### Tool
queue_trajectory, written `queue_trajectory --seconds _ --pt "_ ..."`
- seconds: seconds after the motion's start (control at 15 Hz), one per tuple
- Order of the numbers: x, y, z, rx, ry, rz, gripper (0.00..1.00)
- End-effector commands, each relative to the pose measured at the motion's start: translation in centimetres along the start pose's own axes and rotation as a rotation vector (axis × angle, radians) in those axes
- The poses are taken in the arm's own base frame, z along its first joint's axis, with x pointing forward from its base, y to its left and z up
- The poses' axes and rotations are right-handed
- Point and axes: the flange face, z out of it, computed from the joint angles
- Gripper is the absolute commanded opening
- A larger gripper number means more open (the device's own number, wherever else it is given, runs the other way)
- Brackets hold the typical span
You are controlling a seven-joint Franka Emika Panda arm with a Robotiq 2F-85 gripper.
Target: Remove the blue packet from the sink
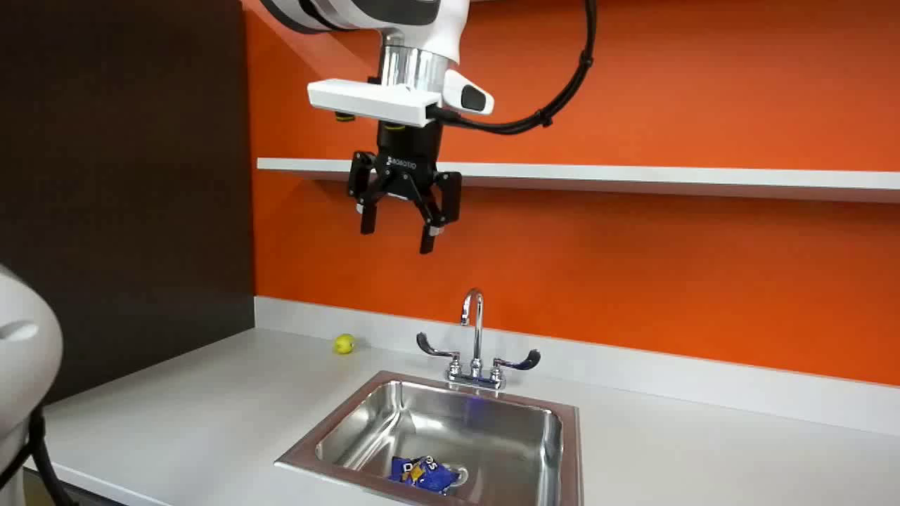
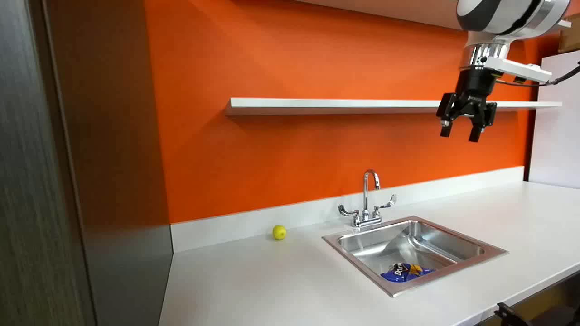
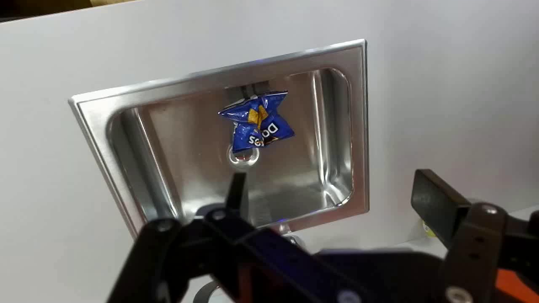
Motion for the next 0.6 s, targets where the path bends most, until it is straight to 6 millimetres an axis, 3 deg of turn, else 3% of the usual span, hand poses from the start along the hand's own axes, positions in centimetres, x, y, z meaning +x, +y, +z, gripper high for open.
queue_trajectory --seconds 0.0,0.27,0.53 --pt "0.0 0.0 -0.1 0.000 -0.001 0.000 1.00" --pt "0.0 0.0 -0.1 0.000 -0.001 0.000 1.00" --pt "1.9 0.7 1.9 -0.009 -0.024 0.013 1.00"
